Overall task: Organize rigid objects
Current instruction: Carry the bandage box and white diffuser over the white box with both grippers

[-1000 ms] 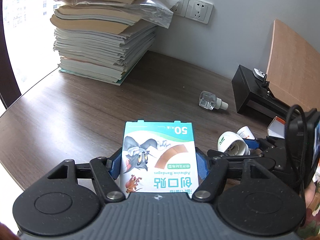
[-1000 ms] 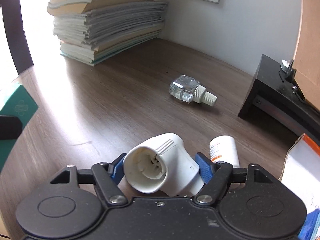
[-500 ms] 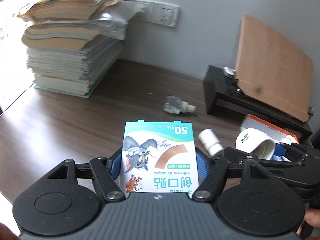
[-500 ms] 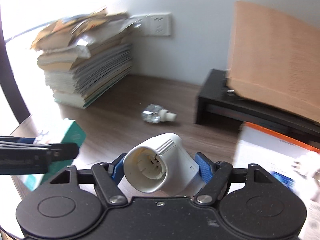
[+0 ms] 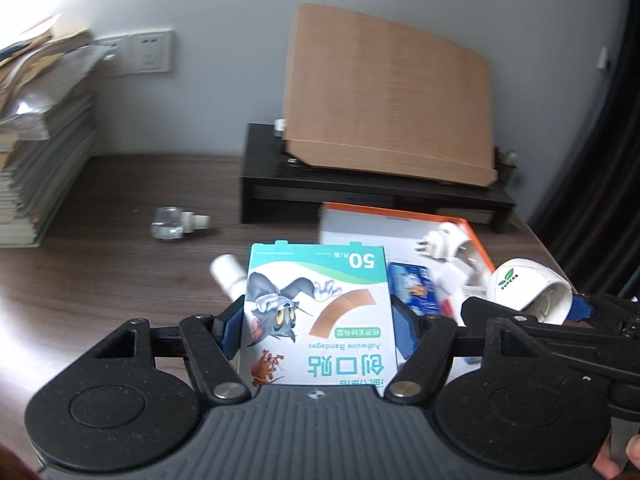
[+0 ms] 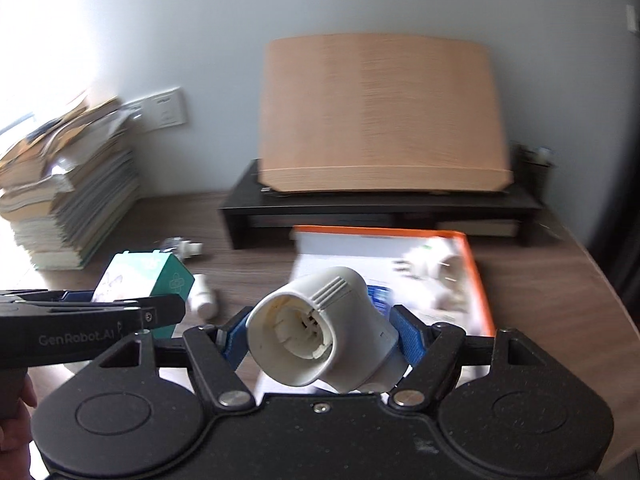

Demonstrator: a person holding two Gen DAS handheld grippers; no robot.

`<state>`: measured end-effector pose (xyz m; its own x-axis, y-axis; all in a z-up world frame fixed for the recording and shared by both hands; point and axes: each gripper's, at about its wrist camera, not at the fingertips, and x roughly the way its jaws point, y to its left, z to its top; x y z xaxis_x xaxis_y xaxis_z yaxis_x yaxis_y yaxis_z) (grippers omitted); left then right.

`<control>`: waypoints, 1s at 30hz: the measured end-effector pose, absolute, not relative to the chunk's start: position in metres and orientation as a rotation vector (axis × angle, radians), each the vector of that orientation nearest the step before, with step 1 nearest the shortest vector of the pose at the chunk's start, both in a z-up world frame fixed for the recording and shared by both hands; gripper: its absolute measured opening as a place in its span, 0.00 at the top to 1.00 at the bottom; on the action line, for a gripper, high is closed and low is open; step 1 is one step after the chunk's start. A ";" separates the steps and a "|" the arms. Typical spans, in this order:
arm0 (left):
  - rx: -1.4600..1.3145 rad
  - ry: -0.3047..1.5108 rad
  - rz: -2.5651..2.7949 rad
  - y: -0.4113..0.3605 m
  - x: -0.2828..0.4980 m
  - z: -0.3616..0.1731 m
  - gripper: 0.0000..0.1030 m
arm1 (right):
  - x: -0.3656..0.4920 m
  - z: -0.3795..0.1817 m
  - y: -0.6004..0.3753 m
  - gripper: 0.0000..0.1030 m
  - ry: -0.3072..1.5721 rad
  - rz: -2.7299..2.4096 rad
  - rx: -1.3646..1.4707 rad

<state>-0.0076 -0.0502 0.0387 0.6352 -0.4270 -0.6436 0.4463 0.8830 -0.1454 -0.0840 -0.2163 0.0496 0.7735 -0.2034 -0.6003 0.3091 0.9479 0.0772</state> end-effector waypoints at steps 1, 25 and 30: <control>0.036 0.728 -0.514 -0.057 -0.010 0.038 0.31 | -0.091 0.050 -0.221 0.16 0.625 -0.297 0.183; 0.050 0.766 -0.591 -0.120 -0.034 0.024 0.31 | -0.162 0.044 -0.281 0.16 0.596 -0.434 0.262; 0.053 0.780 -0.579 -0.122 -0.034 0.022 0.31 | -0.156 0.042 -0.280 0.16 0.610 -0.405 0.260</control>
<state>-0.0340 -0.1216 0.0216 0.5644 -0.4730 -0.6766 0.5114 0.8437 -0.1633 -0.1565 -0.2800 0.0415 0.7453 -0.2904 -0.6002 0.4411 0.8898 0.1171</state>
